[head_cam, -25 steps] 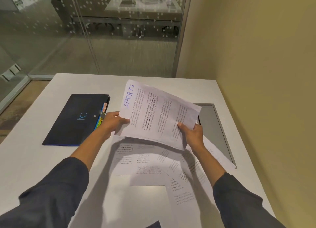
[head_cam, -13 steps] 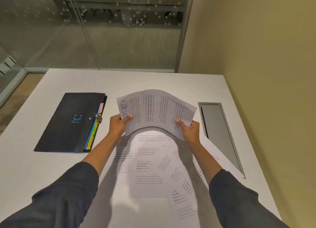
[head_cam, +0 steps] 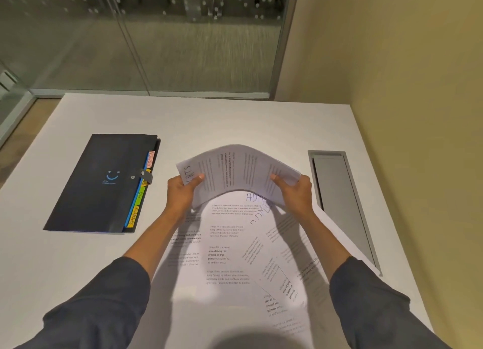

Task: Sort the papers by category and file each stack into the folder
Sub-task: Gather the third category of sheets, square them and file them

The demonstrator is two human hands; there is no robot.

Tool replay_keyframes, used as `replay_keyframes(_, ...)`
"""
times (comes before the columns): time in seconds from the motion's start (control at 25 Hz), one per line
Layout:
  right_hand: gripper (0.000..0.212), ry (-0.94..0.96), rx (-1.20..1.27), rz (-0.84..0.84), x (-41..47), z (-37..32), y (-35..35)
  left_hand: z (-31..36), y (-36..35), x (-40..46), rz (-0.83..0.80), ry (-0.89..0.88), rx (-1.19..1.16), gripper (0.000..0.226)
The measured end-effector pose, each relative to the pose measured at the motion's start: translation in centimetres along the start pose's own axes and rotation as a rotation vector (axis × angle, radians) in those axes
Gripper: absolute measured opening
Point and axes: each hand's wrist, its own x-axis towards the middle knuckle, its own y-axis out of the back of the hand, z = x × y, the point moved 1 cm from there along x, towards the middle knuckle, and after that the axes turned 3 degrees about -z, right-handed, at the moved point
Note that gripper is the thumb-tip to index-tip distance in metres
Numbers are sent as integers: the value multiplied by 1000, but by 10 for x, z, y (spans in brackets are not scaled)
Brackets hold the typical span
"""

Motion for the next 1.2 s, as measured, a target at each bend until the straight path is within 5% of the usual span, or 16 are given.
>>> replay_keyframes(0.32,32,230,-64,-29,1,-13,15,2,3,-7,-10,-13,-28,21)
replay_keyframes(0.56,27,579,-994,-194,1,-66,23,31,-1,-15,-58,-134,74,14)
replay_keyframes(0.68,28,651,-1103,-279,-7,-96,16,57,-8,-25,-127,-252,145,15)
replay_keyframes(0.96,26,615,-847,-332,-26,-131,38,122,-11,-47,-269,-419,236,10)
replay_keyframes(1.2,18,464,-185,-345,-54,-133,83,144,22,-62,-283,-300,30,19)
